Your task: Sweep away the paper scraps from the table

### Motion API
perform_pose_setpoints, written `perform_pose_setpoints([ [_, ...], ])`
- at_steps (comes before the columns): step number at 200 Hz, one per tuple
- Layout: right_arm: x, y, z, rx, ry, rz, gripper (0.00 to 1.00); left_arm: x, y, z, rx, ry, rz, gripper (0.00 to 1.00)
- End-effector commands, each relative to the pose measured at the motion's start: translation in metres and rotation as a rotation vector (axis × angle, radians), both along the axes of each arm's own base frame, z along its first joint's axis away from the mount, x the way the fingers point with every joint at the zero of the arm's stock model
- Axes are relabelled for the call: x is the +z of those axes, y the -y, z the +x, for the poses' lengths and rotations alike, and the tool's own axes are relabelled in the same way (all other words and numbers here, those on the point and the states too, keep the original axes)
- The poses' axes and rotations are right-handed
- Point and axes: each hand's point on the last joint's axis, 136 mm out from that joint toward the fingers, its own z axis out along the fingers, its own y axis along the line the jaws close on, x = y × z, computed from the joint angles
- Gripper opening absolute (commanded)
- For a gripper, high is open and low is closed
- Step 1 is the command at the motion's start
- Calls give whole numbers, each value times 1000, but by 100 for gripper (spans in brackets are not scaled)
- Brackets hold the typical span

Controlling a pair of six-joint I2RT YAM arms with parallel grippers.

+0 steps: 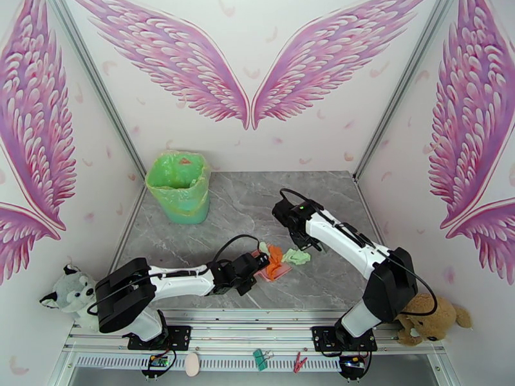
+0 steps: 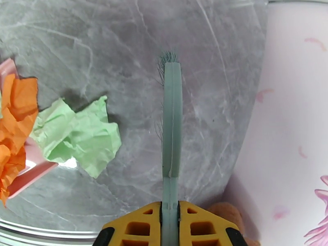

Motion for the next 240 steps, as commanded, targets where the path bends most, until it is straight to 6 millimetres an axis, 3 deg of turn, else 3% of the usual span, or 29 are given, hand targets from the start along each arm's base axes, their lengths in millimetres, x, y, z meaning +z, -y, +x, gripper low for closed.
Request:
perform_pose_setpoints([
  [1, -1, -1, -9, -61, 25, 72, 0, -14, -4, -17, -66, -61, 50, 0],
  [73, -16, -33, -11, -16, -31, 227, 0, -17, 11, -12, -74, -53, 28, 0],
  [143, -11, -56, -28, 101, -75, 300, 0, -19, 20, -5, -80, -36, 29, 0],
  [209, 7, -59, -48, 194, -92, 304, 0, -20, 29, 5, -73, -13, 17, 0],
  [240, 22, -46, -50, 184, -41, 267, 0, -20, 31, 7, -69, -10, 6, 0],
])
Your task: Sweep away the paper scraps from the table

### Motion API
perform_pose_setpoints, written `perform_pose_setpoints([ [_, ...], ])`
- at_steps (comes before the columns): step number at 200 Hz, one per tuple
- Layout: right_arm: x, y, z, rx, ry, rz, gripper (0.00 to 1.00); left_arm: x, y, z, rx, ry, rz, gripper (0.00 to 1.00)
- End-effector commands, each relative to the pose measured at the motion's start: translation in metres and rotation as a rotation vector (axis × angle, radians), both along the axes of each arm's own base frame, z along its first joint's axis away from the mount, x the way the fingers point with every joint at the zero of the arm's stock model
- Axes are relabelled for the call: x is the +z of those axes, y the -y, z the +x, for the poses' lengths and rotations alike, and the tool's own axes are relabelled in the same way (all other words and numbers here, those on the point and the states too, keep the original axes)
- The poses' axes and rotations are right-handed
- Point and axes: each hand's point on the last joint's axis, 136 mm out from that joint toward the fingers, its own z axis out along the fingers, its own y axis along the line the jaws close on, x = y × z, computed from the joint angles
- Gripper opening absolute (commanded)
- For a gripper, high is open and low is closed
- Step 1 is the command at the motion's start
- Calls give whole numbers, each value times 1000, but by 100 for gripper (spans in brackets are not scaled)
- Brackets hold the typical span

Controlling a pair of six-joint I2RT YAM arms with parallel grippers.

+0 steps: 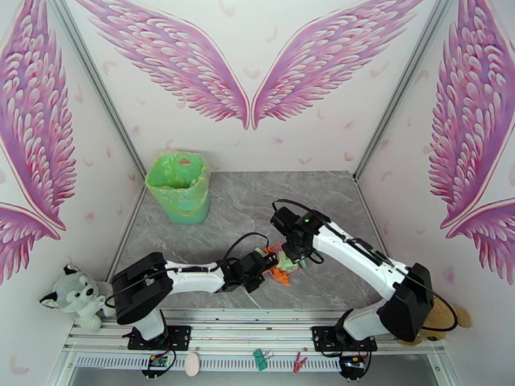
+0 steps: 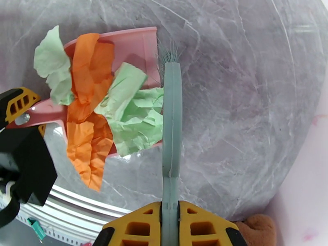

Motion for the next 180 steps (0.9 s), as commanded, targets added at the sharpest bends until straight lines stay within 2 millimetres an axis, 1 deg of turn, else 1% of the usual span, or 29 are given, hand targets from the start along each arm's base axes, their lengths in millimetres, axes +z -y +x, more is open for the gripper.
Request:
perform_pose_setpoints([
  [1, 18, 14, -6, 4, 41, -38, 0, -13, -2, -5, -16, -35, 37, 0],
  [22, 35, 33, 1, -49, 127, -110, 0, -10, -2, -4, -11, -30, 22, 0],
  [49, 60, 55, 10, -117, 237, -149, 0, -2, -3, -1, -4, -20, 0, 0],
  [66, 70, 65, 14, -153, 278, -139, 0, 6, -4, 0, 2, -13, -17, 0],
  [83, 76, 72, 17, -177, 300, -121, 0, 16, -7, 2, 10, -8, -18, 0],
  [108, 76, 74, 18, -188, 310, -93, 0, 33, -16, 6, 28, 6, 24, 0],
  [152, 63, 74, 17, -186, 289, -84, 0, 80, -28, 13, 65, 43, 13, 0],
  [180, 55, 74, 16, -184, 282, -79, 0, 110, -40, 19, 89, 72, -2, 0],
])
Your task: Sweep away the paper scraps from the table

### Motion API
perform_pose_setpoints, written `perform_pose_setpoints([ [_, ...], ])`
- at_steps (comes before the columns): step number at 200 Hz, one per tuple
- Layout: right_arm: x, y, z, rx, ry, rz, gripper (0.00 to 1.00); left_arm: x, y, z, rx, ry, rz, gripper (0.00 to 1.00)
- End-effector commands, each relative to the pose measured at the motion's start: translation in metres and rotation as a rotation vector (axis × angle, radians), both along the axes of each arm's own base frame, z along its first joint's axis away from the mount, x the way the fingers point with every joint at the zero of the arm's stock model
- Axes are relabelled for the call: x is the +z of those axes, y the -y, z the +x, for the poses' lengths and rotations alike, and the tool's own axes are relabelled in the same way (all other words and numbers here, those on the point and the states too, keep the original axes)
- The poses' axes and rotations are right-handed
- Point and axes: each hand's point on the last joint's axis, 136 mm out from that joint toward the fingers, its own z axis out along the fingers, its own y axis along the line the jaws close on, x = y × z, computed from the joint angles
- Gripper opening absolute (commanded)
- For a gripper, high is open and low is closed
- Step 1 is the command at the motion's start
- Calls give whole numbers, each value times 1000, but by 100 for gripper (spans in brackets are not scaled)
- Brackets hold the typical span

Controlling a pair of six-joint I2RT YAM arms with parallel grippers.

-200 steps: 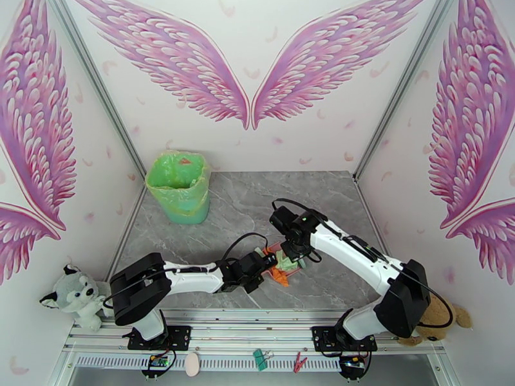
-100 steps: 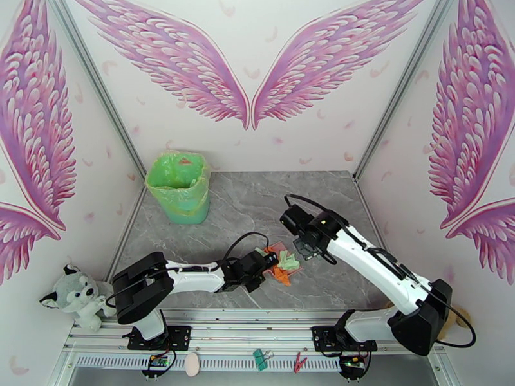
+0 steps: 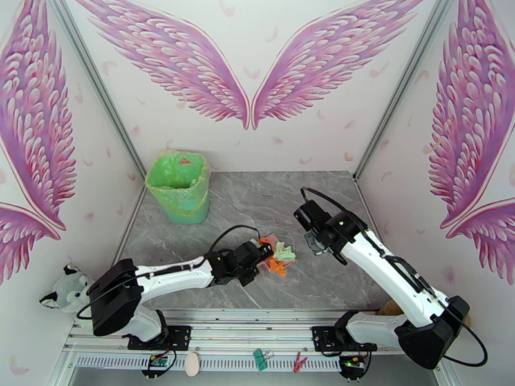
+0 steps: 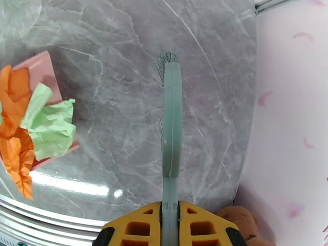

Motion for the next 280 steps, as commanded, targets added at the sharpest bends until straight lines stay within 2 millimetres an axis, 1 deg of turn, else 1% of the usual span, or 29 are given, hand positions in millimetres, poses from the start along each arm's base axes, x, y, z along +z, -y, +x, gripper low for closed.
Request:
perform_pose_setpoints([
  [1, -1, 1, 2, -2, 26, 19, 0, 39, -12, 7, 28, 42, -8, 0],
  [30, -8, 3, -1, -4, 22, 26, 0, 70, -31, 19, 74, 74, -31, 0],
  [69, -7, 7, -2, -24, 43, 63, 0, 104, -64, 39, 150, 116, -44, 0],
  [89, -9, 4, -3, -20, 43, 96, 0, 118, -82, 48, 195, 130, -55, 0],
  [113, -17, -6, -4, -6, 29, 152, 0, 137, -102, 63, 247, 153, -61, 0],
  [132, -22, -12, -5, -3, 12, 187, 0, 159, -118, 77, 289, 186, -70, 0],
  [141, -23, -14, -5, 2, 9, 196, 0, 174, -125, 84, 310, 210, -82, 0],
  [146, -23, -15, -4, 4, 9, 199, 0, 175, -130, 87, 324, 212, -77, 0],
  [147, -23, -15, -4, 4, 9, 198, 0, 182, -131, 89, 328, 223, -87, 0],
  [149, -23, -15, -4, 5, 10, 199, 0, 189, -132, 91, 335, 236, -96, 0],
  [156, -23, -15, -4, 5, 11, 201, 0, 199, -140, 98, 362, 256, -102, 0],
  [182, -24, -18, -4, 13, 10, 211, 0, 222, -169, 117, 452, 281, -110, 0],
  [201, -25, -19, -4, 17, 5, 213, 0, 235, -190, 125, 513, 269, -150, 0],
  [221, -26, -20, -3, 23, 3, 216, 0, 245, -226, 135, 633, 294, -149, 0],
  [238, -28, -21, -2, 27, -1, 214, 0, 249, -250, 140, 704, 297, -163, 0],
  [257, -32, -22, -1, 27, -15, 209, 0, 247, -263, 148, 737, 271, -206, 0],
  [280, -33, -23, 0, 27, -19, 207, 0, 236, -278, 158, 778, 221, -219, 0],
])
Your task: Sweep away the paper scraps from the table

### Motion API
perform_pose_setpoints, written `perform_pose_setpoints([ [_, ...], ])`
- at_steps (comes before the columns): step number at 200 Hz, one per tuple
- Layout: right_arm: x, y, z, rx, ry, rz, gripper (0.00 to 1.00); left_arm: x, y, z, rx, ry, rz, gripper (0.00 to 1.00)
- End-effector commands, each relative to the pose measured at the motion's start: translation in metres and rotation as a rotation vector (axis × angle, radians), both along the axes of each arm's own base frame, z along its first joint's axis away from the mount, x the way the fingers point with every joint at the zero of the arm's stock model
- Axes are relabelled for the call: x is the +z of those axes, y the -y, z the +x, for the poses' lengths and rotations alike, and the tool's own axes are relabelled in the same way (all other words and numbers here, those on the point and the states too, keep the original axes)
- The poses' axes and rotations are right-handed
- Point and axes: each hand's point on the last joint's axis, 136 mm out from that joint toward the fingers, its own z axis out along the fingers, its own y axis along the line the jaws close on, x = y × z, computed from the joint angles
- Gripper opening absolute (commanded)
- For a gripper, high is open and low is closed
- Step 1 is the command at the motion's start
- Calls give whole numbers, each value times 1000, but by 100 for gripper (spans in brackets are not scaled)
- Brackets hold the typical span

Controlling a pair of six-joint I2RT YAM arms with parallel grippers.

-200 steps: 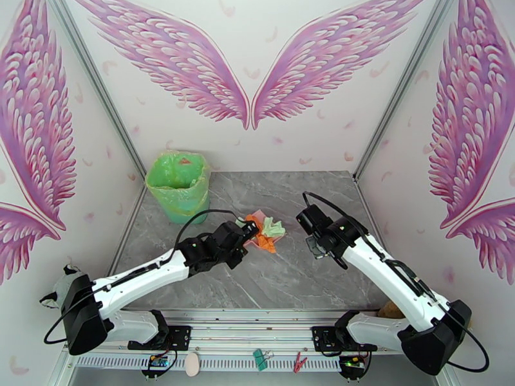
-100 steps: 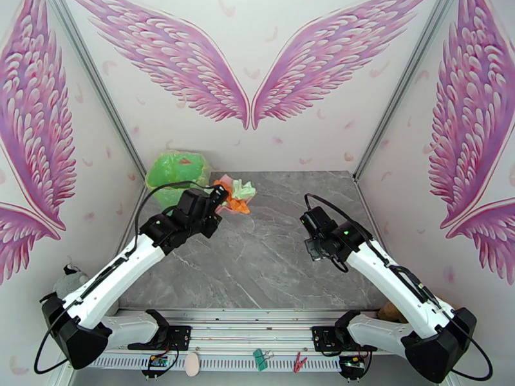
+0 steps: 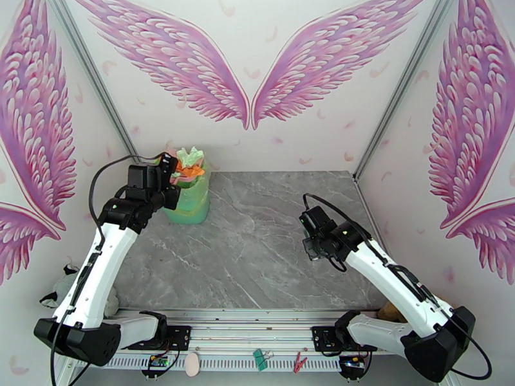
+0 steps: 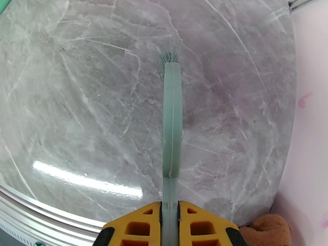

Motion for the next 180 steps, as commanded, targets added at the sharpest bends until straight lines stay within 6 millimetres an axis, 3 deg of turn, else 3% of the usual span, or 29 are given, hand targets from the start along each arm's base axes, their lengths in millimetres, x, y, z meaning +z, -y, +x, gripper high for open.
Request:
perform_pose_setpoints([
  [1, -3, -2, 4, 9, 2, 5, 0, -2, -4, 8, 0, -31, -70, 0],
  [44, -1, -2, 3, 15, 10, 10, 0, -9, -55, 20, 153, -56, -38, 0],
  [96, -4, 1, 3, 25, 5, -18, 0, -16, -85, 29, 267, -106, 80, 0],
  [148, -4, -1, 3, 29, 2, -12, 0, -15, -98, 28, 316, -107, 148, 0],
  [180, -5, -1, 3, 33, 0, -10, 0, -13, -84, 28, 283, -99, 209, 0],
])
